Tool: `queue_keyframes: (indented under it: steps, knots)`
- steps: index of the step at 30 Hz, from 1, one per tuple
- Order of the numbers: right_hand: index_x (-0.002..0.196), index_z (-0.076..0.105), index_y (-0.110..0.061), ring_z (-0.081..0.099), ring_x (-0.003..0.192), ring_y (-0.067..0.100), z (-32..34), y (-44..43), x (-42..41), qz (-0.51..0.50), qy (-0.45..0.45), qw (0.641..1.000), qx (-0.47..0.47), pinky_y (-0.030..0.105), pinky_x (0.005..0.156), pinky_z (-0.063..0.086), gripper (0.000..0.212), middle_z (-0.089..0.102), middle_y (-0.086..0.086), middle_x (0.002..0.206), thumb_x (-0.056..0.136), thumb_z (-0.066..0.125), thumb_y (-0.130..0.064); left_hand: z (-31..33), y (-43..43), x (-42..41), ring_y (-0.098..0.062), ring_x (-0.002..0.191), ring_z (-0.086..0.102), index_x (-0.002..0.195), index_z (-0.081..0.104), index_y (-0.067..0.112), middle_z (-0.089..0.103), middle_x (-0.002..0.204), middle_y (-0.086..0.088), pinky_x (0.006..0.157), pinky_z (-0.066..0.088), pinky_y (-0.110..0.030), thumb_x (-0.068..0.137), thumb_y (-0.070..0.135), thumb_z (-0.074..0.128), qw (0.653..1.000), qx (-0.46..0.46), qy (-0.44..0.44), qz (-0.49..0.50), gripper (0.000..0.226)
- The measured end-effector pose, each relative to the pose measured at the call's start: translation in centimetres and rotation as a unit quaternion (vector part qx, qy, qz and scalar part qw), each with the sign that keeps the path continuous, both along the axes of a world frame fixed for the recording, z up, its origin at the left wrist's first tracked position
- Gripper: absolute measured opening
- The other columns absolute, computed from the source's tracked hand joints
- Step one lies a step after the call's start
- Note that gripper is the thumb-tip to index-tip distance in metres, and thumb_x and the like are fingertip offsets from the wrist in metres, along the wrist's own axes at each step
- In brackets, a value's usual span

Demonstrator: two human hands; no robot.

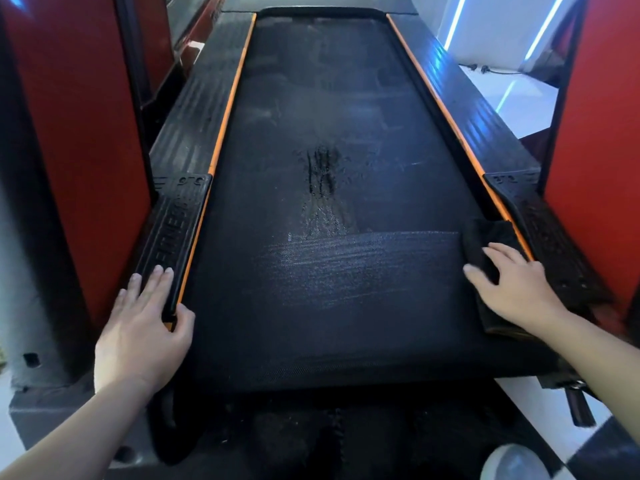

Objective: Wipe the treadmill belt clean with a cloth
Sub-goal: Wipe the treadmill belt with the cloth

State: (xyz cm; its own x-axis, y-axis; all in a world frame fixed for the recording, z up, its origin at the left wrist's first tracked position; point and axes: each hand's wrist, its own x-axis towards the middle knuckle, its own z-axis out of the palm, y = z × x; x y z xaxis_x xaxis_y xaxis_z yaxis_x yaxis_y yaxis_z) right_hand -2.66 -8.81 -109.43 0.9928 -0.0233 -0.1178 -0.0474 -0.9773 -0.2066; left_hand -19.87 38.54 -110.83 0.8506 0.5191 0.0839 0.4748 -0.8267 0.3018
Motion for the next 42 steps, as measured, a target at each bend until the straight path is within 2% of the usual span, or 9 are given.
queue_keyframes:
  steps: [2, 5, 11, 15, 20, 28, 36, 42]
  knots:
    - [0.15, 0.04, -0.014, 0.038, 0.129, 0.044, 0.0, 1.0, -0.3, -0.011, 0.01, 1.0, -0.002, 0.046, 0.112, 0.029, 0.063, 0.03, -0.001, 0.158, 0.096, 0.052, -0.046, 0.0, 0.0, 0.0, -0.017, 0.15, 0.015, 0.152, 0.036, 0.022, 0.026, 0.16, 0.011, 0.122, 0.015, -0.038, 0.094, 0.028, 0.051, 1.0, 0.002, -0.001, -0.002, 0.06]
    - [0.149, 0.042, -0.01, 0.04, 0.127, 0.04, -0.2, 2.9, -0.6, -0.032, -0.004, 0.999, 0.032, 0.046, 0.109, 0.035, 0.062, 0.032, 0.002, 0.156, 0.096, 0.052, -0.039, 0.0, -0.2, -0.1, -0.017, 0.15, 0.015, 0.152, 0.035, 0.023, 0.027, 0.16, 0.011, 0.122, 0.014, -0.036, 0.095, 0.027, 0.051, 1.0, 0.0, -0.009, 0.001, 0.06]
    - [0.146, 0.044, -0.007, 0.038, 0.127, 0.043, -0.3, 8.8, -1.6, -0.008, -0.021, 0.998, 0.057, 0.047, 0.109, 0.035, 0.057, 0.032, 0.008, 0.156, 0.097, 0.05, -0.035, -0.7, 0.4, 0.1, -0.019, 0.15, 0.019, 0.15, 0.039, 0.019, 0.031, 0.159, 0.007, 0.123, 0.013, -0.036, 0.094, 0.026, 0.051, 1.0, 0.012, -0.012, -0.011, 0.058]
    - [0.144, 0.043, -0.008, 0.034, 0.131, 0.039, 0.0, 15.3, -2.7, 0.042, -0.007, 0.995, 0.093, 0.047, 0.112, 0.034, 0.057, 0.028, 0.007, 0.157, 0.096, 0.048, -0.039, -0.9, 0.7, 0.2, -0.02, 0.149, 0.02, 0.15, 0.039, 0.019, 0.032, 0.159, 0.006, 0.123, 0.014, -0.036, 0.093, 0.026, 0.052, 1.0, 0.015, -0.014, -0.017, 0.059]
    - [0.146, 0.036, -0.008, 0.032, 0.133, 0.037, 0.2, 24.0, -4.2, 0.15, 0.016, 0.982, 0.114, 0.047, 0.11, 0.035, 0.061, 0.021, 0.01, 0.16, 0.097, 0.044, -0.043, -0.8, 0.8, 0.1, -0.018, 0.15, 0.016, 0.152, 0.035, 0.021, 0.028, 0.16, 0.008, 0.123, 0.01, -0.033, 0.093, 0.027, 0.052, 1.0, 0.019, -0.01, -0.018, 0.061]
    - [0.148, 0.034, -0.005, 0.028, 0.134, 0.042, 0.1, 35.4, -6.0, 0.257, 0.057, 0.955, 0.136, 0.049, 0.109, 0.037, 0.055, 0.016, 0.015, 0.159, 0.101, 0.041, -0.032, -1.4, 1.4, 0.2, -0.019, 0.151, 0.016, 0.153, 0.032, 0.017, 0.028, 0.16, 0.005, 0.123, 0.013, -0.036, 0.096, 0.027, 0.051, 0.998, 0.033, -0.009, -0.045, 0.061]
    - [0.147, 0.037, -0.006, 0.024, 0.137, 0.039, 0.4, 38.6, -6.0, 0.337, 0.107, 0.92, 0.168, 0.047, 0.112, 0.035, 0.051, 0.015, 0.008, 0.162, 0.101, 0.048, -0.025, -1.2, 1.3, 0.2, -0.011, 0.151, 0.005, 0.155, 0.026, 0.022, 0.02, 0.161, 0.011, 0.123, 0.002, -0.029, 0.101, 0.028, 0.037, 0.999, 0.009, -0.009, -0.049, 0.055]
    - [0.145, 0.039, -0.005, 0.032, 0.129, 0.039, -0.2, 37.1, -6.1, 0.332, 0.058, 0.929, 0.152, 0.045, 0.108, 0.039, 0.048, 0.022, 0.009, 0.159, 0.101, 0.046, -0.024, -1.1, 1.3, 0.2, -0.007, 0.15, 0.004, 0.155, 0.027, 0.024, 0.019, 0.161, 0.014, 0.123, 0.002, -0.028, 0.102, 0.027, 0.034, 0.999, -0.006, -0.011, -0.044, 0.053]
